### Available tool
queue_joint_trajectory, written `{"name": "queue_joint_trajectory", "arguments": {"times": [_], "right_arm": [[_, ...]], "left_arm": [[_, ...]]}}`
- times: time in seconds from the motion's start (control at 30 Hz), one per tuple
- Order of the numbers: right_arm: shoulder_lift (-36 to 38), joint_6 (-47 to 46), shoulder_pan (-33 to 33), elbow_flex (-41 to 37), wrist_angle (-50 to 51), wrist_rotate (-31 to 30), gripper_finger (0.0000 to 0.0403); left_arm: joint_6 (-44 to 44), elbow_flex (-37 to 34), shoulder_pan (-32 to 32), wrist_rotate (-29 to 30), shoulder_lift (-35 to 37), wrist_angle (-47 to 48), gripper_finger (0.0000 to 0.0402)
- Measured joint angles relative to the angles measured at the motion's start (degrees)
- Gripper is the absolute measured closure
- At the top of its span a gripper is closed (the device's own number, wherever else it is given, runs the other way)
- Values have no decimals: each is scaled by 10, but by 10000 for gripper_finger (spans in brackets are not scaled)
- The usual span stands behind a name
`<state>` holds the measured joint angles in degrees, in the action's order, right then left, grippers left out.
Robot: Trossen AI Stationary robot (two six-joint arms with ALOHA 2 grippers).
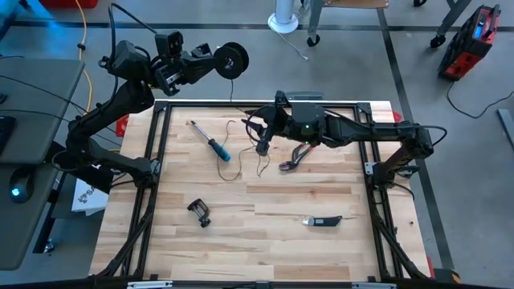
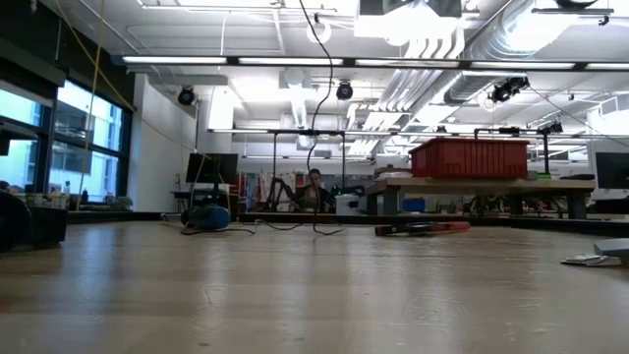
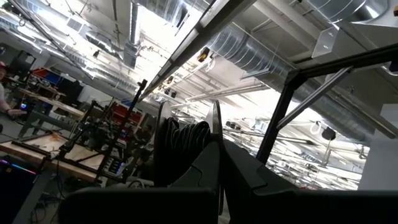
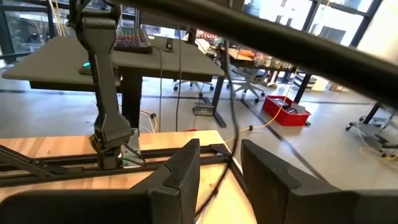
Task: Coil cords
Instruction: Coil the black wire onto the black spool
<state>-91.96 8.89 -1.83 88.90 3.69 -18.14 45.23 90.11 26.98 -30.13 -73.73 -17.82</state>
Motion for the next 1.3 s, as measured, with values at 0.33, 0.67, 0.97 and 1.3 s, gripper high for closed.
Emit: {"name": "queue_joint_trajectory", "arguments": {"times": [0.33,0.67,0.97,1.3], "right_arm": [[0,-27,-2,0,4,1,293],[0,-46,0,0,4,27,374],[7,-89,3,0,5,59,401],[59,-89,51,0,22,70,402]], "left_arm": [[0,0,0,0,0,0,401],[-5,0,0,-1,0,0,402],[1,0,0,7,0,-4,402],[-10,0,34,32,32,74,401]]}}
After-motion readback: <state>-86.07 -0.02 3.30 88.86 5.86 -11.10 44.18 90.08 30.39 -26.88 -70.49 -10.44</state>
